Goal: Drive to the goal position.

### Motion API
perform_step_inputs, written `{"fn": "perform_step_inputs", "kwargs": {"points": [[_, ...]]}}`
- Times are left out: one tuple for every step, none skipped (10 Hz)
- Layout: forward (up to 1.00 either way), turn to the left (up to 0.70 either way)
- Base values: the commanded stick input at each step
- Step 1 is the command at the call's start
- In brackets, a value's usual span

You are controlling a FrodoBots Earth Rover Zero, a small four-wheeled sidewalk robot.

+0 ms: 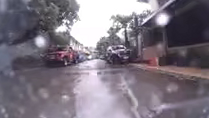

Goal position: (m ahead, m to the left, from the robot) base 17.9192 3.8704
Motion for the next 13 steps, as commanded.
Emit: {"fn": "perform_step_inputs", "kwargs": {"points": [[1.00, 0.00], [1.00, 0.00], [1.00, 0.00], [1.00, 0.00], [1.00, 0.00], [1.00, 0.00], [1.00, 0.00], [1.00, 0.00], [1.00, 0.00], [1.00, 0.00], [1.00, 0.00], [1.00, 0.00], [1.00, 0.27]]}}
